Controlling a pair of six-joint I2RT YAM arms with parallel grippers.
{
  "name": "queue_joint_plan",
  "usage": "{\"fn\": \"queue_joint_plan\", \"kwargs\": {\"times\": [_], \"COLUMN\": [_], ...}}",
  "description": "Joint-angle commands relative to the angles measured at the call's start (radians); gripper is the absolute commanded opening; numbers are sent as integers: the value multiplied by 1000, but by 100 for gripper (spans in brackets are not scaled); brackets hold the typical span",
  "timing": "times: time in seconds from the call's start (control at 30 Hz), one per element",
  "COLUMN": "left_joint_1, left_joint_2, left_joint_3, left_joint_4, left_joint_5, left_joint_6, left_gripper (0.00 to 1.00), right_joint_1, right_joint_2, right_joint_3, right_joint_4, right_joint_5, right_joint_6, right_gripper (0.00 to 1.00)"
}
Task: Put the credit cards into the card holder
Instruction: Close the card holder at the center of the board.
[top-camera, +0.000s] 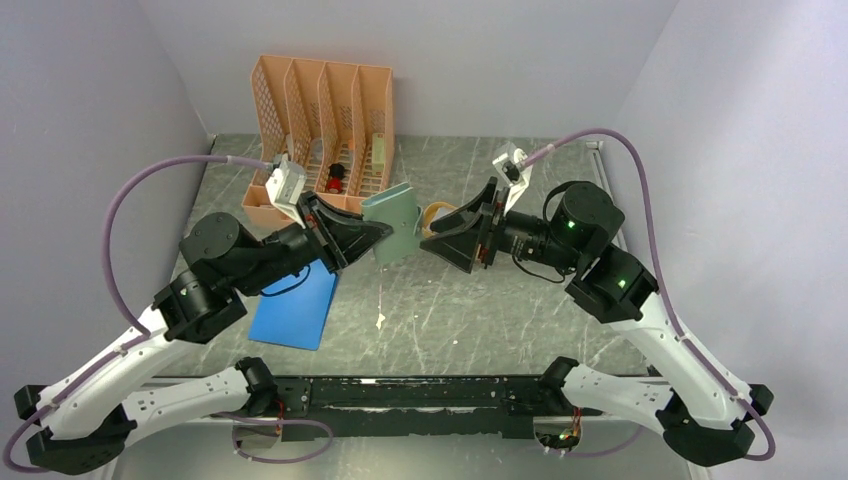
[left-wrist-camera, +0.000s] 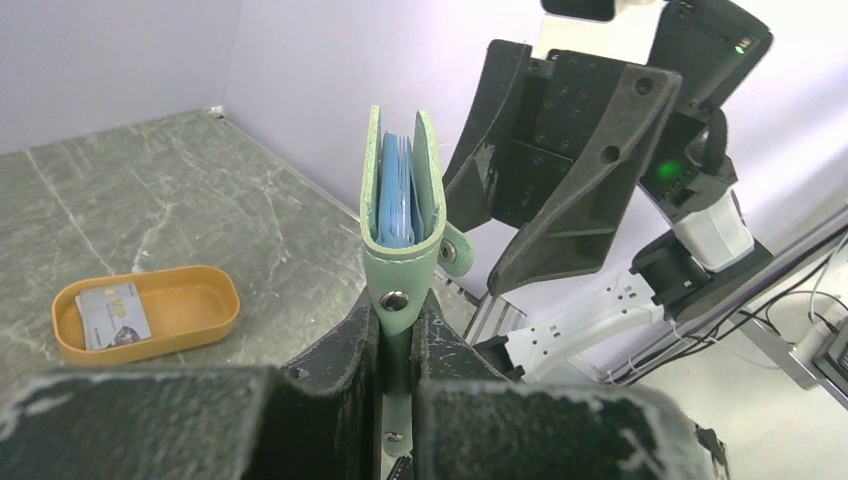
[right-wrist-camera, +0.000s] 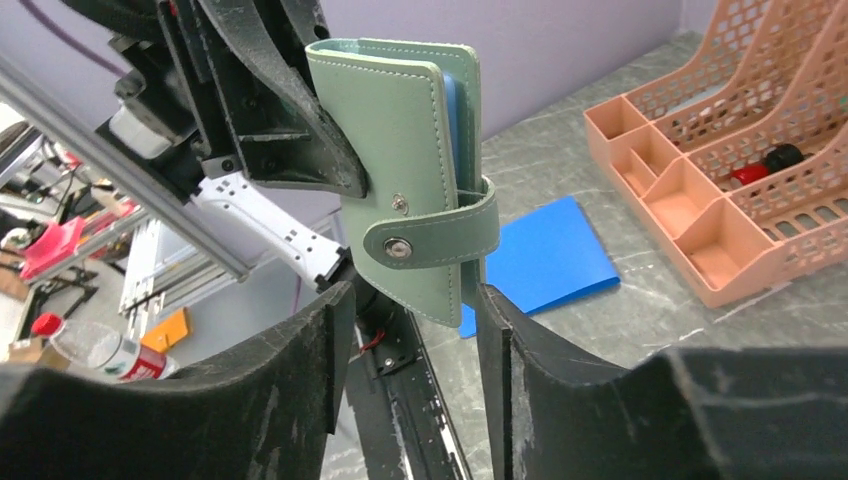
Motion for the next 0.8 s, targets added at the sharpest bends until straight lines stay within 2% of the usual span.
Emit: {"fn": "queue_joint_plan", "kwargs": {"times": [0.0,0.17,0.2,0.3,0.37,0.5,0.7,0.77], "left_joint_1": [-6,-6,-6,-6,-6,-6,-6,-6], "left_joint_2": [20,41,48,77,93,100,105,105], "left_joint_3": [40,74,83,117,134,141,145,142], "left_joint_4": [-11,-55,-65,-113,-137,-144,-159,-160], "left_joint_5": [-73,-170,-190,-235,-250,-262,-272,-273], "left_joint_6": [-36,-63,-64,-67,-69,-68,-61,-61], "left_gripper": [5,5,5,5,5,5,5,5], "right_joint_1": [-5,-5,-5,-5,-4,-5,-5,-5], "right_joint_2": [-14,-23,-19,-3,20,53,72,72], "right_joint_3": [-10,-37,-37,-34,-18,-8,-19,-19], "right_joint_4": [30,105,110,121,107,100,128,134], "right_joint_5": [100,195,217,269,295,290,263,268], "right_joint_6": [5,36,44,65,77,87,100,102], "right_gripper": [53,63,70,73,72,61,64,56]}}
